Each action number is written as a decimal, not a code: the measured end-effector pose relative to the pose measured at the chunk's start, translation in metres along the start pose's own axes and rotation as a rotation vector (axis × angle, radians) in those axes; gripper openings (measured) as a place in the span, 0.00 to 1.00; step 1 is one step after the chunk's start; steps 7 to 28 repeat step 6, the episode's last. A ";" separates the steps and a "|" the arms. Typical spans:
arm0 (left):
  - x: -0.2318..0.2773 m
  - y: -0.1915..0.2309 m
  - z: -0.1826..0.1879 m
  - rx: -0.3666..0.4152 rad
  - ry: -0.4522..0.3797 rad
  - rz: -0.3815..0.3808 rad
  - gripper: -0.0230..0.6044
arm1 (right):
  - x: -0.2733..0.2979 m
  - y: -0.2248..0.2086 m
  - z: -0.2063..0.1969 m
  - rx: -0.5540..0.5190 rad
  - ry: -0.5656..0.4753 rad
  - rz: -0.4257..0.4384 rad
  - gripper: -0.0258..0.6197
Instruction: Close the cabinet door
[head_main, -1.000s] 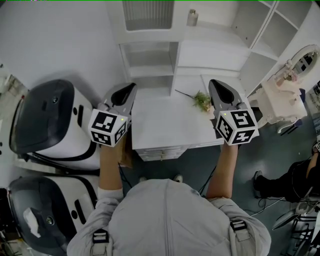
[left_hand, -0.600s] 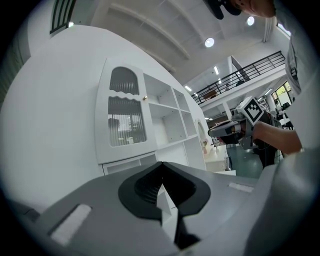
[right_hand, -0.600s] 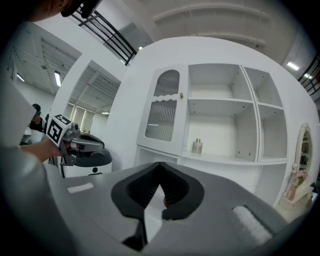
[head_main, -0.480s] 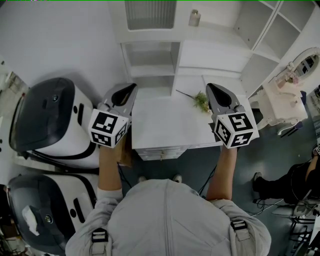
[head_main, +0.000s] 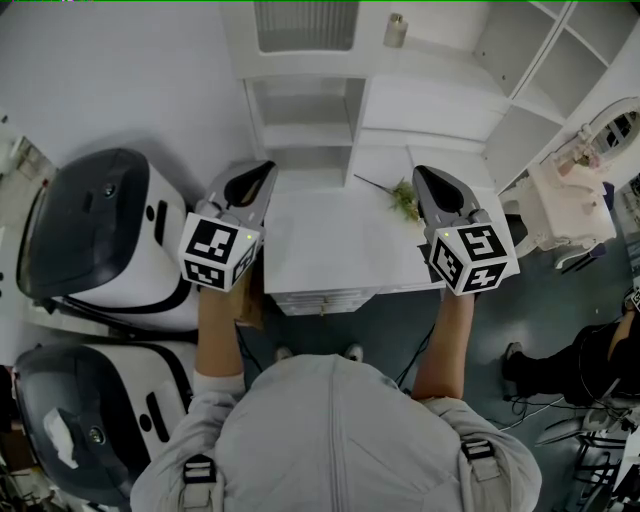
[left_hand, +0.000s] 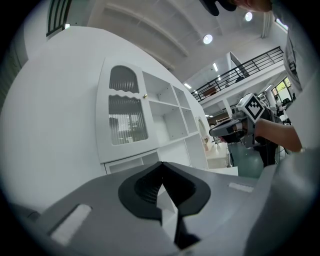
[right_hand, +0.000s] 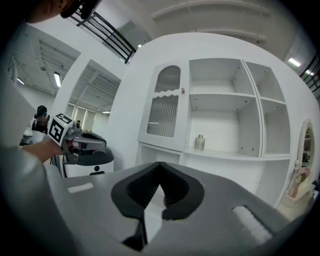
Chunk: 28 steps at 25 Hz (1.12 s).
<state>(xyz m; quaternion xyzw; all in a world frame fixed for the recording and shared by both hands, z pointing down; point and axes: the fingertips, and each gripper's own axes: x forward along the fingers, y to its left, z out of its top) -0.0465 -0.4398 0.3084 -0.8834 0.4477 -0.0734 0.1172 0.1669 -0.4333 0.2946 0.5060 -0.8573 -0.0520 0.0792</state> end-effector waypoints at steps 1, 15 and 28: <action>0.000 0.000 0.000 0.000 -0.002 -0.001 0.07 | 0.001 0.000 0.000 0.000 0.001 -0.004 0.04; 0.005 0.003 -0.002 0.008 -0.007 -0.006 0.07 | 0.007 -0.003 -0.004 -0.016 0.009 -0.027 0.04; 0.005 0.003 -0.002 0.008 -0.007 -0.006 0.07 | 0.007 -0.003 -0.004 -0.016 0.009 -0.027 0.04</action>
